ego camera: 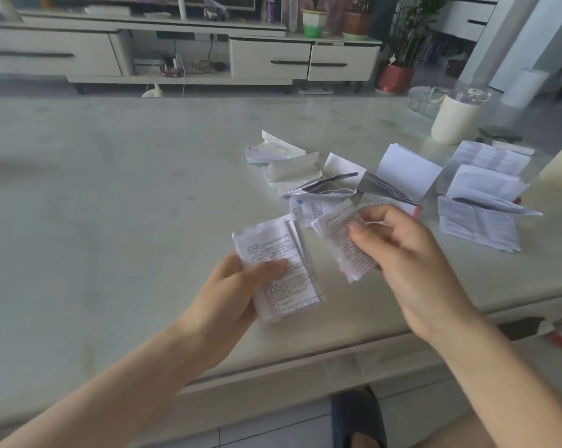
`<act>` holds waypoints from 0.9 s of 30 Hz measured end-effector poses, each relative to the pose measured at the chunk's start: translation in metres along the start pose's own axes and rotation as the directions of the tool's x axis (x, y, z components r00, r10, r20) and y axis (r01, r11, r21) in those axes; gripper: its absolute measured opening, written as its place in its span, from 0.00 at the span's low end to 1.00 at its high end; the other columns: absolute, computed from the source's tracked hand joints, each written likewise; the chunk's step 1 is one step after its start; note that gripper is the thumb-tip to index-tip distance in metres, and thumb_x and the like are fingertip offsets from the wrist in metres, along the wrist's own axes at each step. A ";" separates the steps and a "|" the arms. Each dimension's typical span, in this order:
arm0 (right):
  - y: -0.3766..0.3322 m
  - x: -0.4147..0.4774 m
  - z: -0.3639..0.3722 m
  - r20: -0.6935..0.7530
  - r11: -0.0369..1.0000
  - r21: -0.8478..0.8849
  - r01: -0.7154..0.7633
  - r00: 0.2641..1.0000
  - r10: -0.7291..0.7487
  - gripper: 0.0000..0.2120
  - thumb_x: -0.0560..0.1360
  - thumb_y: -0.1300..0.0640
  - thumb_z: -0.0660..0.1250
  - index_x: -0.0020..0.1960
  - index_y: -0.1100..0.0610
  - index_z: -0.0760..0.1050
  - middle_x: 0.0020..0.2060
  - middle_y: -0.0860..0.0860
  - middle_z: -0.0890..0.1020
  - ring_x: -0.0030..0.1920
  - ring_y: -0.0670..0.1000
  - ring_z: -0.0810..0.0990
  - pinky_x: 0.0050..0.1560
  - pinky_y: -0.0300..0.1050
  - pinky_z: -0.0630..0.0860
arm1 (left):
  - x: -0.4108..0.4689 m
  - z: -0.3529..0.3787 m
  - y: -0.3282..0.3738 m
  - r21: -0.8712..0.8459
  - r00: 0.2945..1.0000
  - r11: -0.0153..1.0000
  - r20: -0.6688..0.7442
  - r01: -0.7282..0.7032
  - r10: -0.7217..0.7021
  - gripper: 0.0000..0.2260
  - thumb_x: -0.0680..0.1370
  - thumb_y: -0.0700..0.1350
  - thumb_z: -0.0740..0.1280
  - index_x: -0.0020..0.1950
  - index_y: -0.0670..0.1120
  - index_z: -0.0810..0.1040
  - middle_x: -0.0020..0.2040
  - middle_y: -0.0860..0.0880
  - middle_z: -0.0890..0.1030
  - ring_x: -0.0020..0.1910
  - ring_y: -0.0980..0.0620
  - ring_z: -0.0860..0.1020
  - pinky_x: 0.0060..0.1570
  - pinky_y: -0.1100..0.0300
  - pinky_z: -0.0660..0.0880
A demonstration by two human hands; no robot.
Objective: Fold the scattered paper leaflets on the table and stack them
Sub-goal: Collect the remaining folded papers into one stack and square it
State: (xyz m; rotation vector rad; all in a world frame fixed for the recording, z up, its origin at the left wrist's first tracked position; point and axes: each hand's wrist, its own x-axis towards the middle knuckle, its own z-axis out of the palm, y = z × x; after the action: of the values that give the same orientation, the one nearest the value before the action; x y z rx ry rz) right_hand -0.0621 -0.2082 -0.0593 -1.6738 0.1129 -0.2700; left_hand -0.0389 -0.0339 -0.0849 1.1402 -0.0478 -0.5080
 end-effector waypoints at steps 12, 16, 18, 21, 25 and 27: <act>0.038 -0.015 0.094 -0.258 0.853 -0.392 0.344 0.849 -0.461 0.03 0.75 0.52 0.58 0.47 0.49 0.67 0.47 0.47 0.72 0.51 0.46 0.72 0.55 0.41 0.69 | -0.004 0.005 -0.001 -0.155 0.995 0.985 -0.081 -0.074 0.062 0.21 0.80 0.49 0.51 0.45 0.46 0.83 0.42 0.45 0.83 0.40 0.52 0.81 0.41 0.59 0.76; 0.036 -0.016 0.101 -0.151 0.962 -0.203 0.181 0.965 -0.213 0.11 0.79 0.53 0.56 0.60 0.47 0.62 0.58 0.50 0.75 0.57 0.49 0.76 0.56 0.48 0.74 | -0.003 0.001 0.000 0.109 0.976 0.979 -0.118 -0.172 0.185 0.10 0.79 0.46 0.59 0.51 0.46 0.79 0.43 0.48 0.84 0.43 0.52 0.82 0.41 0.59 0.77; 0.032 -0.015 0.097 -0.077 0.990 -0.115 0.080 0.993 -0.090 0.17 0.80 0.54 0.55 0.68 0.53 0.60 0.65 0.50 0.72 0.63 0.47 0.73 0.62 0.44 0.70 | -0.002 0.001 -0.002 0.164 0.958 0.958 -0.131 -0.234 0.257 0.07 0.79 0.43 0.60 0.51 0.46 0.78 0.42 0.50 0.84 0.42 0.54 0.82 0.41 0.60 0.79; 0.027 -0.014 0.090 -0.013 0.990 -0.117 0.081 0.996 -0.083 0.07 0.81 0.55 0.54 0.56 0.53 0.68 0.49 0.50 0.80 0.48 0.44 0.78 0.51 0.40 0.74 | -0.001 0.002 -0.002 0.192 0.941 0.940 -0.139 -0.281 0.310 0.06 0.79 0.41 0.61 0.51 0.45 0.77 0.40 0.52 0.84 0.40 0.57 0.82 0.38 0.65 0.77; 0.029 -0.019 0.087 0.036 0.985 -0.133 0.108 0.994 -0.104 0.07 0.81 0.58 0.53 0.55 0.55 0.69 0.44 0.49 0.81 0.43 0.44 0.79 0.44 0.38 0.75 | 0.000 -0.004 -0.008 0.156 0.963 0.964 -0.127 -0.216 0.236 0.11 0.73 0.47 0.65 0.52 0.45 0.79 0.43 0.47 0.84 0.44 0.51 0.82 0.41 0.60 0.78; 0.029 -0.018 0.085 0.061 0.977 -0.180 0.113 0.993 -0.104 0.06 0.81 0.57 0.54 0.53 0.54 0.70 0.41 0.48 0.81 0.40 0.44 0.78 0.43 0.39 0.75 | 0.000 -0.006 -0.009 0.079 0.978 0.984 -0.119 -0.161 0.170 0.14 0.70 0.47 0.65 0.53 0.42 0.79 0.45 0.43 0.84 0.44 0.48 0.82 0.41 0.58 0.79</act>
State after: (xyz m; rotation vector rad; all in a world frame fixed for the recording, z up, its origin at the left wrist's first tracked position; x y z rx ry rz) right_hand -0.0562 -0.1252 -0.0980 -1.8715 0.0080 -0.3061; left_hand -0.0402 -0.0318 -0.0959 1.2217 -0.0509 -0.2874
